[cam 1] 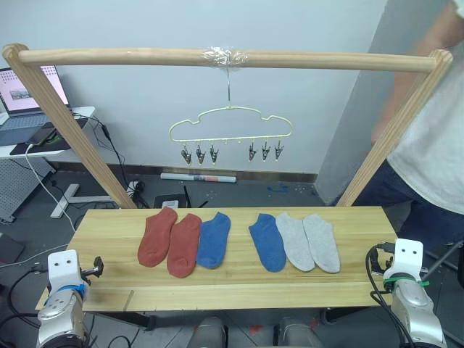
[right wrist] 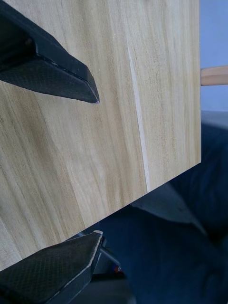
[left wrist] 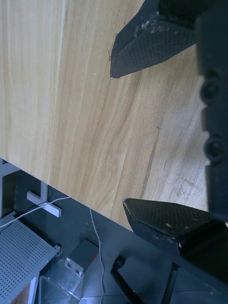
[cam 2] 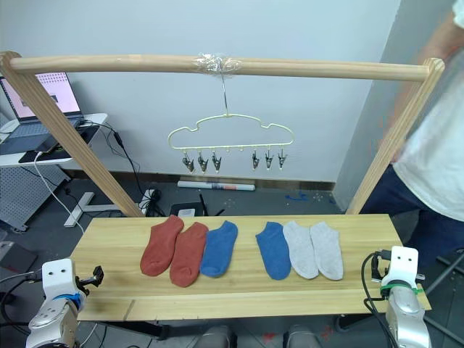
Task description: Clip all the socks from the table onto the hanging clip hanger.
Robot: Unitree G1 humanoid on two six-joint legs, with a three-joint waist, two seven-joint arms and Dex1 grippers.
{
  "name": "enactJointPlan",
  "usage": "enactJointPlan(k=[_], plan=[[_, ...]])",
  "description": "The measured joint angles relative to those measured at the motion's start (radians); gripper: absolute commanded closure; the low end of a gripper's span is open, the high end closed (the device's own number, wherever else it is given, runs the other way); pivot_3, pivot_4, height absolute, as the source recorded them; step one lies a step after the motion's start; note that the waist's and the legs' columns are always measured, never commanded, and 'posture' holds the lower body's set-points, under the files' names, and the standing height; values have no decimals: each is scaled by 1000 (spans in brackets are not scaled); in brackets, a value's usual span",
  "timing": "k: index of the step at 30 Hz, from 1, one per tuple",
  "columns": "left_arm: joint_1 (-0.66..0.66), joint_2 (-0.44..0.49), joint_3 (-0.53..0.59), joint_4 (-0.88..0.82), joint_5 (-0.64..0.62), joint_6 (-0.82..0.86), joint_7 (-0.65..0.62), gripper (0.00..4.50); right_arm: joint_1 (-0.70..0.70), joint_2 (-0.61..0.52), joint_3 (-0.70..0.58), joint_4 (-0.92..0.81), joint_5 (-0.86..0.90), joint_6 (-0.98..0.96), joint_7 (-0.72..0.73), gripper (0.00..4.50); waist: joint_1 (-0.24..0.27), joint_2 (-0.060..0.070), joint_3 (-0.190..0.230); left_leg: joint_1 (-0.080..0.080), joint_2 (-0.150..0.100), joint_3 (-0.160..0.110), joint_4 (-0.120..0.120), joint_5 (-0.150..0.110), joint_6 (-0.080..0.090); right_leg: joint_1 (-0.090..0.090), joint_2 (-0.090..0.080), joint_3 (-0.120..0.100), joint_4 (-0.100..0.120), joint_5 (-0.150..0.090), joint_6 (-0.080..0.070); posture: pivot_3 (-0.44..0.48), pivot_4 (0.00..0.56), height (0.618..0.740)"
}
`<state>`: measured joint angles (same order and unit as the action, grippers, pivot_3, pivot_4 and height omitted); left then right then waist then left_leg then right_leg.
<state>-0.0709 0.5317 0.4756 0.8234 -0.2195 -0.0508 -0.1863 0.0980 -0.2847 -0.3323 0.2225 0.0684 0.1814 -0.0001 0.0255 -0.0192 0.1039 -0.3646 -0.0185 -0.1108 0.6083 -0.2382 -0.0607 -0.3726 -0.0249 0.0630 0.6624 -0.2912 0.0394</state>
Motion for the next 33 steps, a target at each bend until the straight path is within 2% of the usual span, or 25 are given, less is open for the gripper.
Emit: enactJointPlan(k=[7, 12, 15, 20, 24, 31, 33], plan=[[37, 0, 3, -71, -8, -8, 2, 45, -3, -9, 2, 0, 0, 0, 6, 0, 1, 0, 1, 0, 1, 0, 0, 0, 0, 0, 0, 0, 0, 0, 0, 190, 87, 740], [66, -17, 11, -199, -29, 18, 33, 45, -3, -9, 4, -9, 0, 4, 17, 0, 1, 0, 9, 0, 7, 1, 0, 0, 0, 0, 0, 0, 0, 0, -1, 205, 123, 740], [115, -53, 22, -317, -45, 23, 51, 45, 2, -9, 11, -38, 0, 15, 22, 0, 1, -1, 26, -1, 9, 1, 0, 0, 0, -1, 0, 1, 0, 0, -1, 205, 147, 740], [256, -70, 6, -627, -88, 56, -49, 45, 25, -22, 56, -170, -6, 54, 70, 0, 0, -4, 57, -4, 13, -1, 0, -2, -4, -4, 0, 3, -1, -2, -4, 201, 182, 740], [326, -100, -15, -860, -153, 117, -114, 45, 25, -53, 115, -307, 26, 101, 178, 0, 0, 0, 74, -15, 13, -1, 1, -2, -4, -14, 0, 2, 0, 0, 0, 194, 200, 740], [256, -147, -83, -1056, -211, 291, -78, 45, -87, -67, 199, -454, 164, 227, 360, 0, 1, -5, 99, -19, 12, -3, 1, -2, -4, -15, 3, -1, 0, 2, 4, 188, 216, 740], [227, -162, -108, -1087, -214, 314, -75, 439, -130, -69, 219, -478, 198, 266, 396, 0, 1, -6, 107, -20, 12, -2, 2, -2, -4, -17, 3, -2, -1, 3, 4, 190, 206, 740]])
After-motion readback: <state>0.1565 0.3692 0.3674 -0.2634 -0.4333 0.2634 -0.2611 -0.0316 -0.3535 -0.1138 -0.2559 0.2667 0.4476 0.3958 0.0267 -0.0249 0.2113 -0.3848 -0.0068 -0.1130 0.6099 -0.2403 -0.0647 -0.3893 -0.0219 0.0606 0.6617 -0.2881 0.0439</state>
